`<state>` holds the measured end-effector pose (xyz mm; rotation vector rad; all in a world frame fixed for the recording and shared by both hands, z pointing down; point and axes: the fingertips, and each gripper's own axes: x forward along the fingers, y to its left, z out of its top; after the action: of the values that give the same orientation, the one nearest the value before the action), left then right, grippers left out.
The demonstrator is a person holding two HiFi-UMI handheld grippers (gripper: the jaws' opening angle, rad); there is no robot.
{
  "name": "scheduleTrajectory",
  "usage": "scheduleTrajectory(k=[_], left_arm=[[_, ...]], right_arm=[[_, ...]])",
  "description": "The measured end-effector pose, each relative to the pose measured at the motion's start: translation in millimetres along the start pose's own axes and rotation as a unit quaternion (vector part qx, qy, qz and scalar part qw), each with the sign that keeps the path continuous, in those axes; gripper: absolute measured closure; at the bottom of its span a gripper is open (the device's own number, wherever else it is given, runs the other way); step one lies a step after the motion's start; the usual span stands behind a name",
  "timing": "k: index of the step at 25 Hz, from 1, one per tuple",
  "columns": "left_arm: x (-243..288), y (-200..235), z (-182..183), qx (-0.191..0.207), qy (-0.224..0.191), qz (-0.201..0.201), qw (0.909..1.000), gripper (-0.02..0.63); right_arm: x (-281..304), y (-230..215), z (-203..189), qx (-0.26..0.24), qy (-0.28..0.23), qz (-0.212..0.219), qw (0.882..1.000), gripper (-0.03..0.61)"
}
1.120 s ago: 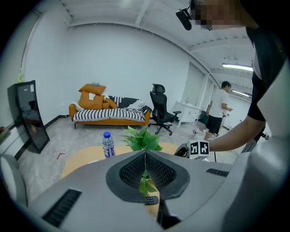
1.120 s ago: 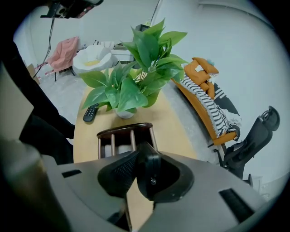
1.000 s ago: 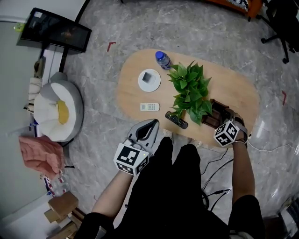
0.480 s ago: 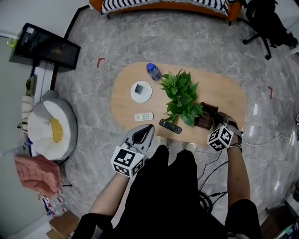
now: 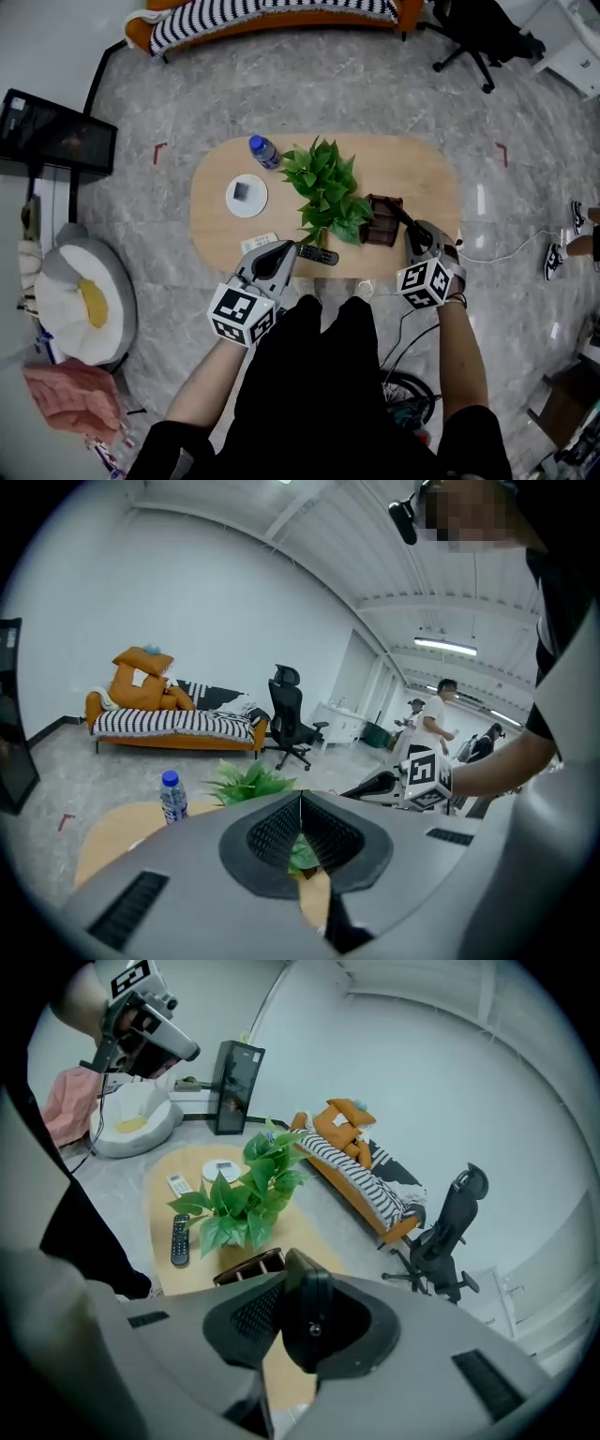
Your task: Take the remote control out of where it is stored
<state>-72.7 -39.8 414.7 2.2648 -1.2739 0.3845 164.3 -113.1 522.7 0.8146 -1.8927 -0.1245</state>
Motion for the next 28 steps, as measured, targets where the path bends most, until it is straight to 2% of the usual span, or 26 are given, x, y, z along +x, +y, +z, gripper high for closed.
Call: scheduleTrajectory(k=[5, 11, 14, 22, 26, 28], left_arm=[[13.6, -15.5, -8.9, 0.013, 0.014, -0.025, 0.9995, 0.606], [35.7, -45.4, -28.3, 0.026, 0.048, -0.036, 0.9979, 0.606], [49.5, -55.4, -34.5, 0.022, 0.054, -0.029, 0.9979, 0.606], [83.7, -71.6, -43.9, -0.009, 0.065, 0.004, 0.9978, 0.606], [90.7, -68.1, -49.3, -0.024, 0.070, 0.029, 0.9969, 0.606], [93.5, -66.6, -56.2, -0.025, 0.081, 0.036, 0.9958, 0.606]], right_arm=[[-14.3, -5.7, -31.9, 0.027, 0.022, -0.019, 0.999, 0.486], [-14.0, -8.4, -80.8, 0.052, 0.044, -0.009, 0.998, 0.486], [2.5, -4.5, -102.0, 0.058, 0.057, 0.013, 0.997, 0.486], [58.2, -1.2, -141.0, 0.028, 0.069, 0.060, 0.995, 0.486], [90.0, -8.7, -149.6, 0.003, 0.065, 0.053, 0.996, 0.486], [103.4, -16.3, -149.4, 0.024, 0.055, 0.041, 0.997, 0.486]])
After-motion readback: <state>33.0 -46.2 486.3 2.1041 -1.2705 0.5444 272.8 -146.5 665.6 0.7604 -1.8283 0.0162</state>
